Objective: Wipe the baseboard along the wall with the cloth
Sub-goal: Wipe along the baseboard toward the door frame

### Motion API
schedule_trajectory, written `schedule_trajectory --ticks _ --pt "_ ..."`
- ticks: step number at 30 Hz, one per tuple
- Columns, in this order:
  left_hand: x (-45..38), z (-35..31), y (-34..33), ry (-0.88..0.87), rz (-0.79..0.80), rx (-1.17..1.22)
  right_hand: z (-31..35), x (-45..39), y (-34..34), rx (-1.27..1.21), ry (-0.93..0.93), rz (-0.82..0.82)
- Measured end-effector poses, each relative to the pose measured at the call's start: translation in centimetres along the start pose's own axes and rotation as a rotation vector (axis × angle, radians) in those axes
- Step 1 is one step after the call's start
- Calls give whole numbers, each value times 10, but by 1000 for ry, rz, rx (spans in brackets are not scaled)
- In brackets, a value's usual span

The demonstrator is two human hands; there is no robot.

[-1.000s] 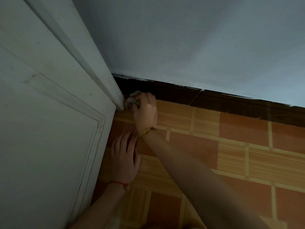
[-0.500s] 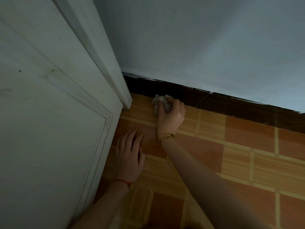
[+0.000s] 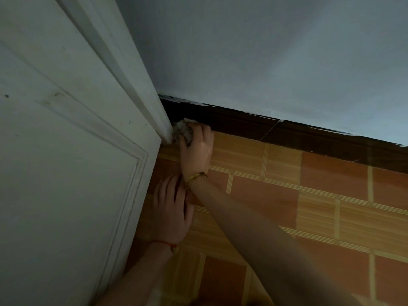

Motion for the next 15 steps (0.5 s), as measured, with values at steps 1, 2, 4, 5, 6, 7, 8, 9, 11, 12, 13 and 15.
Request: schedule_trajectory --ticks 1,2,4,5,6,7,8,9,11,12,13,15 --pt "0 0 1 -1 -2 3 0 -2 0 8 4 -3" --pt "-1 0 1 1 -3 10 -1 -3 0 16 14 -3" --pt "-3 0 2 6 -1 29 0 -5 3 33 41 5" --pt "-3 0 2 6 1 36 1 -6 5 38 50 7" --pt "-2 -1 2 3 5 42 0 -7 7 39 53 5" --pt "-2 -1 2 0 10 46 -1 -8 11 38 51 1" --pt "-2 0 2 -2 18 50 -3 -9 17 37 48 -5" --pt "-2 0 2 -4 25 53 -8 -9 25 39 43 -13" --pt "-2 0 2 -11 35 55 -21 -9 47 53 28 -35" --pt "-2 -1 2 -13 37 55 -29 -9 60 62 13 -54" --pt "-2 -1 2 -14 40 56 -37 -9 75 70 -5 -81" --pt "-2 -1 2 -16 42 54 -54 -7 106 79 -50 -152"
Point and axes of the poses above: each hand's wrist, its own x-axis away from the middle knuckle, its own y-axis out of the back of the hand, z = x × y, the point moved 9 cm from there along -x, towards the middle knuckle, and after that the axes turned 6 degrees about -x, right-handed, at the moved point
